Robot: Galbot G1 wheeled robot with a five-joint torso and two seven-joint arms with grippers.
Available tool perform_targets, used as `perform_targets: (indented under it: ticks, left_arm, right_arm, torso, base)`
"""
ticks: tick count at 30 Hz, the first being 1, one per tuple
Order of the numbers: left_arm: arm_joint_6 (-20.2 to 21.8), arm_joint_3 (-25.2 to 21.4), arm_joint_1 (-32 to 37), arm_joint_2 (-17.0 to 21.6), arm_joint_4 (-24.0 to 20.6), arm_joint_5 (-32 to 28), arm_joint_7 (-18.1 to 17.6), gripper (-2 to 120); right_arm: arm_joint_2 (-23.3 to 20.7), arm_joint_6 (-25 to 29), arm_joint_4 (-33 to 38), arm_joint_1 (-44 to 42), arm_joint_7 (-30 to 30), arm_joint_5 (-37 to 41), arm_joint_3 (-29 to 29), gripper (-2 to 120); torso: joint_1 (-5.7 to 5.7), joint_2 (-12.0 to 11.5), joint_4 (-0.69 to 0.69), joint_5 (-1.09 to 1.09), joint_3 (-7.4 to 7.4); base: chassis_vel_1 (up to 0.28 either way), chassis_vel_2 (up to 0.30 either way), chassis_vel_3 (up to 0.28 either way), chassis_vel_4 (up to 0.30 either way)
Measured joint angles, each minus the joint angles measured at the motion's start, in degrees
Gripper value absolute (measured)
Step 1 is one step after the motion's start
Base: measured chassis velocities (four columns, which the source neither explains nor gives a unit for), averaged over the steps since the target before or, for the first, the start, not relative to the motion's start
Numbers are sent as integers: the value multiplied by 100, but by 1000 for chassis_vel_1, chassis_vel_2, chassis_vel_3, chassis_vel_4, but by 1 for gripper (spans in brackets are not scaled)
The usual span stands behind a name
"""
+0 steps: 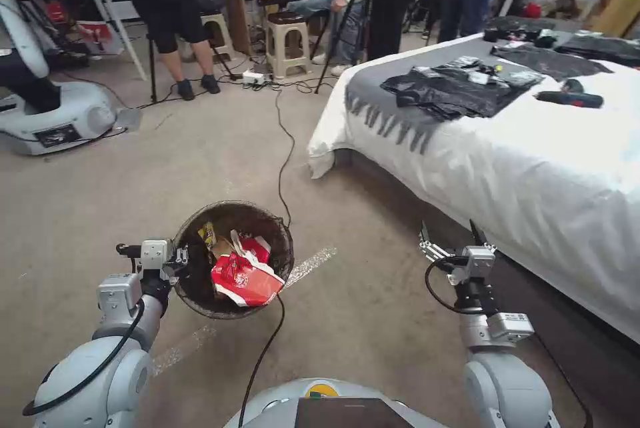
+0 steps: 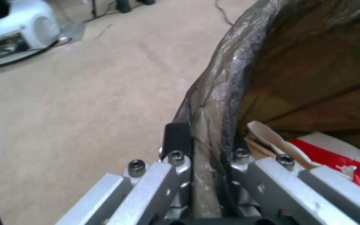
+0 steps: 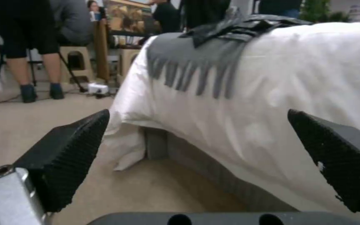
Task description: Pick up the trash bin, then pick up the garbage from the floor and place it into the trash bin.
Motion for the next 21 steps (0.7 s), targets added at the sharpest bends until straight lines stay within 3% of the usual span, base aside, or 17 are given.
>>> perform_targets:
  ticks: [21]
  left_arm:
    - [-9, -7, -16, 4, 8, 1, 3, 4]
  right_arm:
    - [-12, -31, -35, 34, 5, -3, -77, 100]
  torso:
    - [0, 0, -2, 0, 0]
  base:
    - [89, 94, 87, 89]
